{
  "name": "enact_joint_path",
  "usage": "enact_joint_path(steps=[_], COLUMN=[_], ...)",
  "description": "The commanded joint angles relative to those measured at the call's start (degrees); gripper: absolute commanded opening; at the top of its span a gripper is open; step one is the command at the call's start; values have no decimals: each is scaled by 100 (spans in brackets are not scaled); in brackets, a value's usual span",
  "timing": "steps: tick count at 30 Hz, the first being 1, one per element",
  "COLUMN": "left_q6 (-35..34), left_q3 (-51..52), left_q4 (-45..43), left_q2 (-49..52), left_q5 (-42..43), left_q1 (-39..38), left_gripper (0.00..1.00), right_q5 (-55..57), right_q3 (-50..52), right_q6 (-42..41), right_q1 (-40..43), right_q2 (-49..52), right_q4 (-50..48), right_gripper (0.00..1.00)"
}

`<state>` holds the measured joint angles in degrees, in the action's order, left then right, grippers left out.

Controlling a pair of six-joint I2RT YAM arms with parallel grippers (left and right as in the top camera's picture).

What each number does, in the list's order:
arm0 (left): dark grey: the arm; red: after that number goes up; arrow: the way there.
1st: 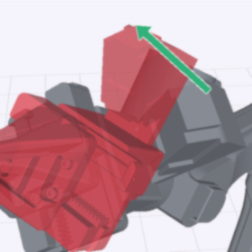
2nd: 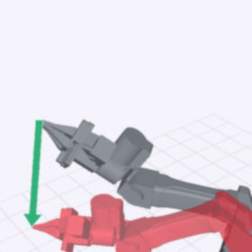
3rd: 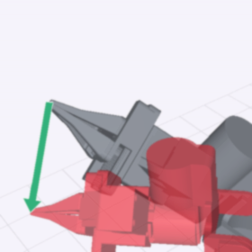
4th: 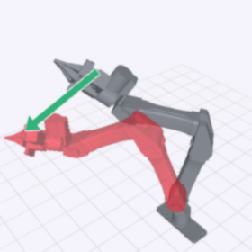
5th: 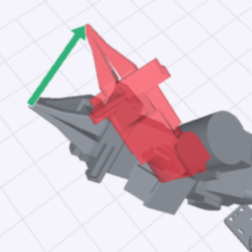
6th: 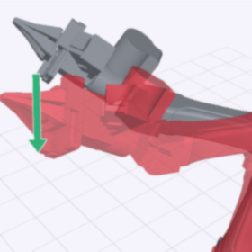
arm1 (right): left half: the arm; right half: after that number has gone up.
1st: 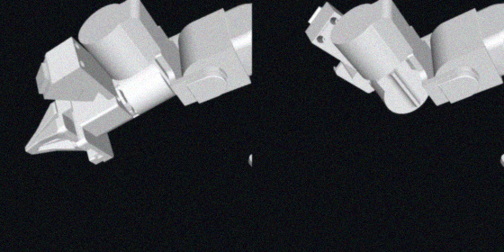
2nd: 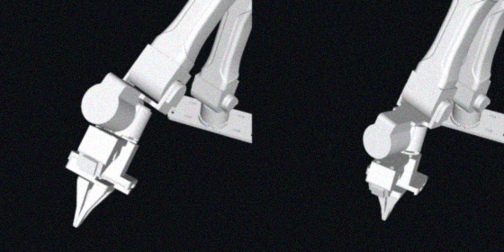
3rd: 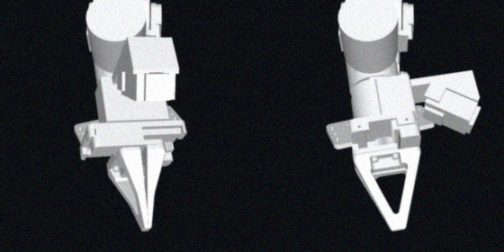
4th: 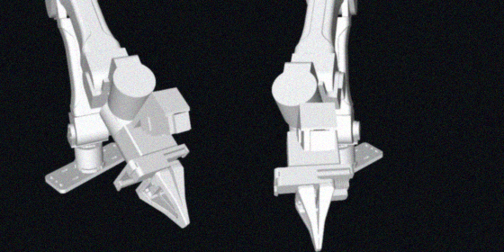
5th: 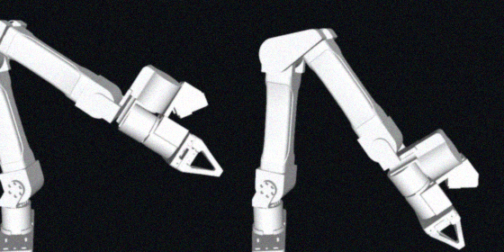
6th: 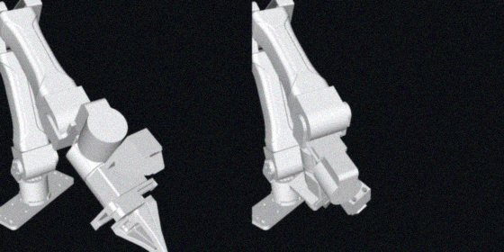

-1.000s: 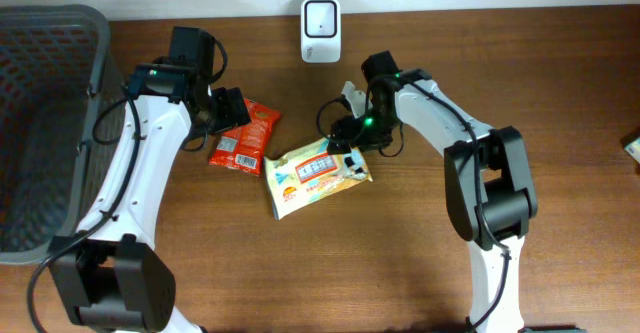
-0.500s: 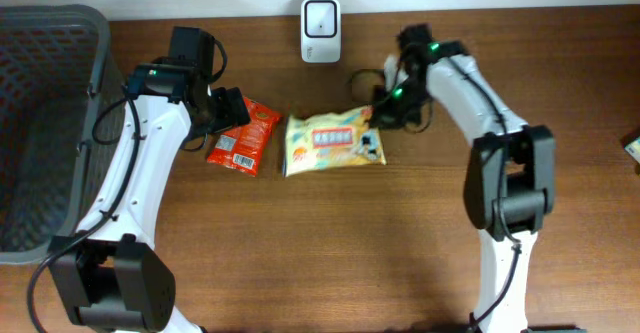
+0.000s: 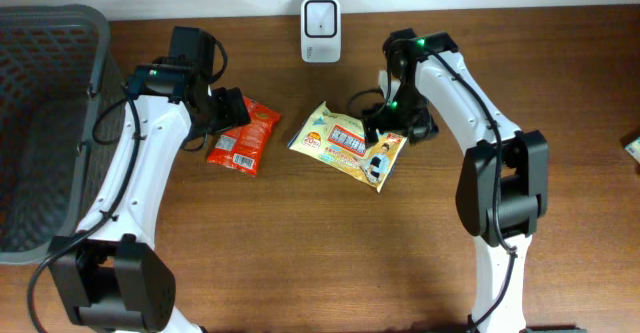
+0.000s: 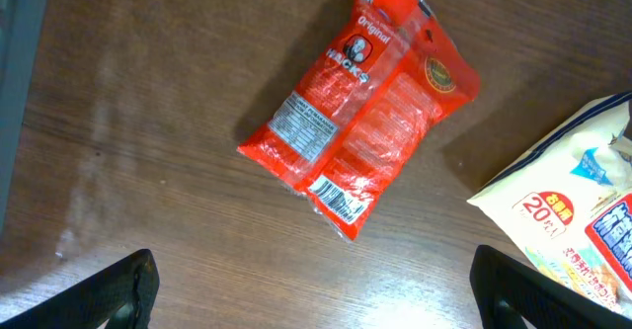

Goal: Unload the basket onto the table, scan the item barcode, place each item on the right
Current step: 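Grasp the printed bag's right edge with the right gripper and lift, then raise the printed snack bag past the white scanner with the right gripper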

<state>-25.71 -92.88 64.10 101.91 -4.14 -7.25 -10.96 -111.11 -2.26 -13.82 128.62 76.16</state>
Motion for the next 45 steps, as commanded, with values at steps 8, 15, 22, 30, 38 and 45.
enact_joint_path(steps=[8, 15, 22, 30, 38, 45], left_q6=[7, 7, 7, 7, 7, 7], left_q3=[11, 11, 11, 11, 11, 11], left_q4=[11, 11, 11, 11, 11, 11], left_q2=[28, 28, 28, 28, 28, 28], left_q5=[-85, -85, -83, -83, -85, -83], left_q1=[28, 28, 28, 28, 28, 28], left_gripper=[99, 99, 99, 99, 99, 99], right_q5=[-1552, -1690, -1860, -4046, -4378, -3434], right_q3=[391, 1073, 1021, -684, -1106, -1106], right_q6=[2345, 2430, 481, -778, -2433, -3469], right_q1=[28, -232, -564, 164, 409, 223], right_q2=[409, 501, 411, 297, 299, 313], right_q4=[-1554, -1556, -1864, -2588, -5005, -6054], right_gripper=[98, 40, 4, 4, 4, 4])
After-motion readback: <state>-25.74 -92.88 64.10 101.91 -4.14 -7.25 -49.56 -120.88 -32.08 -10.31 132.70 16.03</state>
